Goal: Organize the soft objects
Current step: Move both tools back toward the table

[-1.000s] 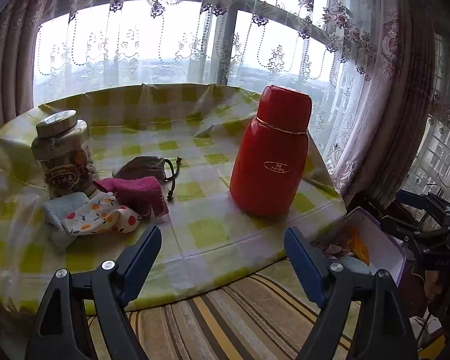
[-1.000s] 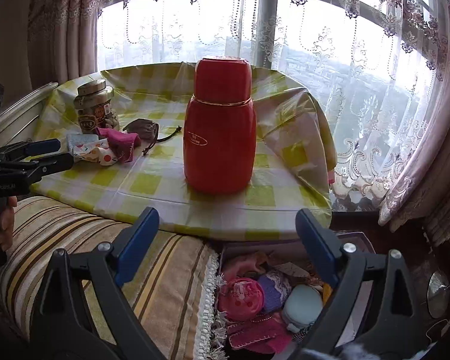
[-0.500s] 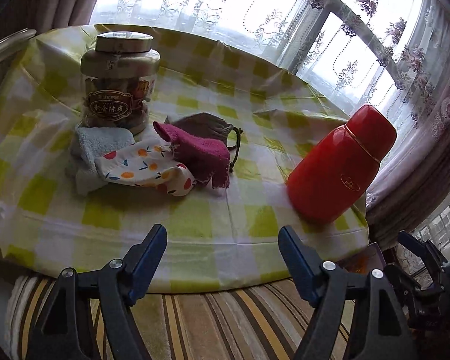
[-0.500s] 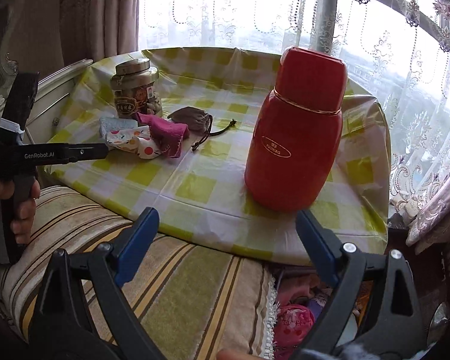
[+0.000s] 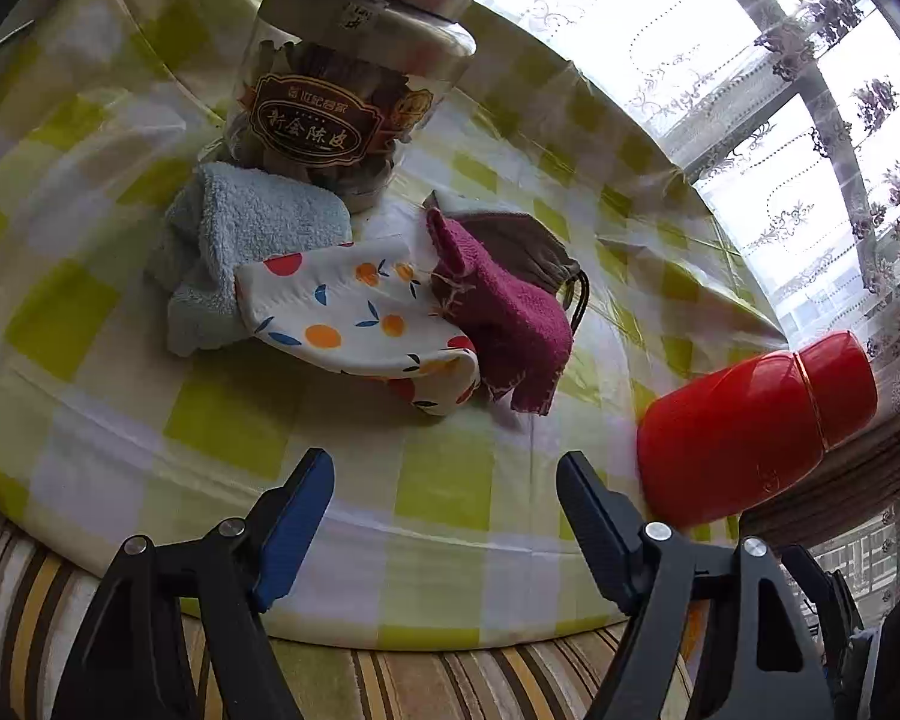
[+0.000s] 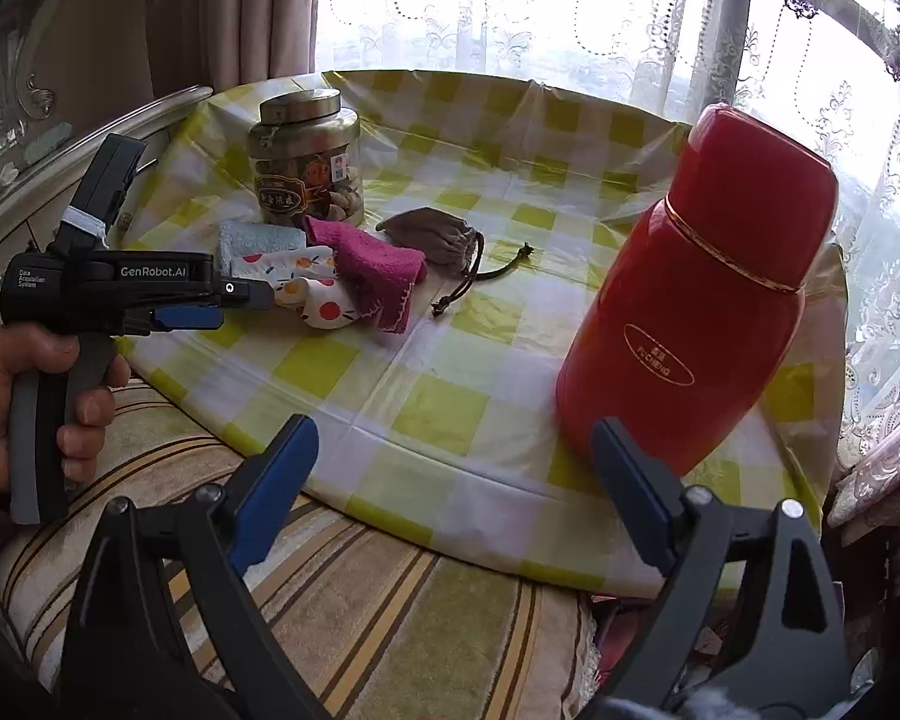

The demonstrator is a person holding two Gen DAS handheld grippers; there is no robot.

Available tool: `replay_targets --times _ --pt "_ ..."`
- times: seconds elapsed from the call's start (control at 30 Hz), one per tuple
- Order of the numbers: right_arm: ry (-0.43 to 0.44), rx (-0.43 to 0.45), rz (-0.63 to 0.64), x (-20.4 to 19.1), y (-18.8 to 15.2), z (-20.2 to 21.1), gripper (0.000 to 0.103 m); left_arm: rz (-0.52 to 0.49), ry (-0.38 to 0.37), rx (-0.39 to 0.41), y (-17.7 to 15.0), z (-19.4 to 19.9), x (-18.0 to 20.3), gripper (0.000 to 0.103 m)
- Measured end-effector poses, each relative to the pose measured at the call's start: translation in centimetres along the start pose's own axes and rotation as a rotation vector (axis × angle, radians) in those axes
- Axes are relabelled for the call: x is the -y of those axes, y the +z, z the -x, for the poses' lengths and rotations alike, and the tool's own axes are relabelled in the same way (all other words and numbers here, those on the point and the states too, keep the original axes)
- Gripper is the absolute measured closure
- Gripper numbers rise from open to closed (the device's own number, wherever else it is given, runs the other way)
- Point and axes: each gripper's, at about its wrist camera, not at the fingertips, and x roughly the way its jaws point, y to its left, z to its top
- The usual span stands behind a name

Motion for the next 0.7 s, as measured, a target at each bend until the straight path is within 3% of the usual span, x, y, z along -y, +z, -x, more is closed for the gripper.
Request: replay_targets --times 0.33,0.7 --pt "0.030 -0.016 -0.033 -0.6 2.6 -3.6 0.009 0.202 -0.021 -0.029 3.0 -3.4 -2.3 0.026" --pt "0.042 -0.004 -0.031 -2.0 5.6 -7.7 0.009 0.247 -0.053 -0.020 4.4 -5.9 -3.1 0.028"
